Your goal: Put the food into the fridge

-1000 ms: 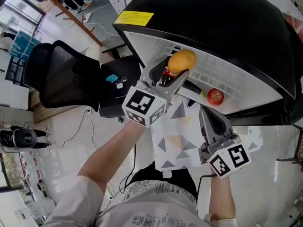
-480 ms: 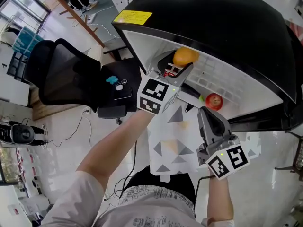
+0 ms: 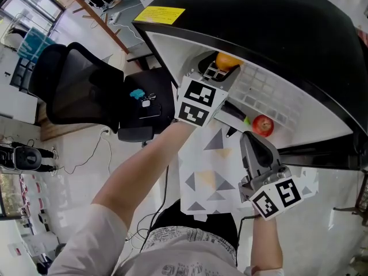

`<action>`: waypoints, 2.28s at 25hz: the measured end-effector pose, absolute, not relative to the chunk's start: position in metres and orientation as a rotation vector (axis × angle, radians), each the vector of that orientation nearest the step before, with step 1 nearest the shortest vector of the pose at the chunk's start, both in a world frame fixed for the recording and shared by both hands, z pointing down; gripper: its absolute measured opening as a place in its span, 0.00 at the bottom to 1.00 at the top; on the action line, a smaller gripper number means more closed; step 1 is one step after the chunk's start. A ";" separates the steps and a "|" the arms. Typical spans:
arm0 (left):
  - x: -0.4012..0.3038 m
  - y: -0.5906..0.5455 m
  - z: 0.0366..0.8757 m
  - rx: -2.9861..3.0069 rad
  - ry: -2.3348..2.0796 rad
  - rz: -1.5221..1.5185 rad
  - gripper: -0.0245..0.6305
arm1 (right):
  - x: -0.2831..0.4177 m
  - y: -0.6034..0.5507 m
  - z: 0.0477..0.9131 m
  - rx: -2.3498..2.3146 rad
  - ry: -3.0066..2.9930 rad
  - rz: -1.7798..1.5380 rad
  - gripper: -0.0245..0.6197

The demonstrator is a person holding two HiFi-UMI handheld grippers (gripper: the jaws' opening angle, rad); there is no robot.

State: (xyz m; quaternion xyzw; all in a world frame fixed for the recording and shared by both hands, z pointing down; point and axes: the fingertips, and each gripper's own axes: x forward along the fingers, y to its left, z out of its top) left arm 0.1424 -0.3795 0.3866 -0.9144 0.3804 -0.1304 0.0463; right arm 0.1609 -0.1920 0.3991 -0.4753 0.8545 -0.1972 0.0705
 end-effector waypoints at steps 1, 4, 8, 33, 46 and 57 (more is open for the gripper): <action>0.143 -0.382 0.387 -2.787 1.170 -0.403 0.44 | 0.162 -0.193 0.401 -1.429 2.568 -0.598 0.03; 0.144 -0.392 0.389 -2.776 1.200 -0.432 0.44 | 0.164 -0.195 0.405 -1.427 2.568 -0.606 0.02; 0.150 -0.405 0.393 -2.751 1.216 -0.489 0.44 | 0.169 -0.199 0.410 -1.427 2.565 -0.613 0.02; 0.153 -0.425 0.420 -2.735 1.221 -0.672 0.44 | 0.166 -0.209 0.420 -1.442 2.564 -0.629 0.02; 0.153 -0.420 0.419 -2.744 1.205 -0.649 0.49 | 0.160 -0.205 0.418 -1.444 2.566 -0.625 0.02; 0.151 -0.411 0.418 -2.770 1.191 -0.629 0.51 | 0.155 -0.202 0.412 -1.449 2.571 -0.615 0.02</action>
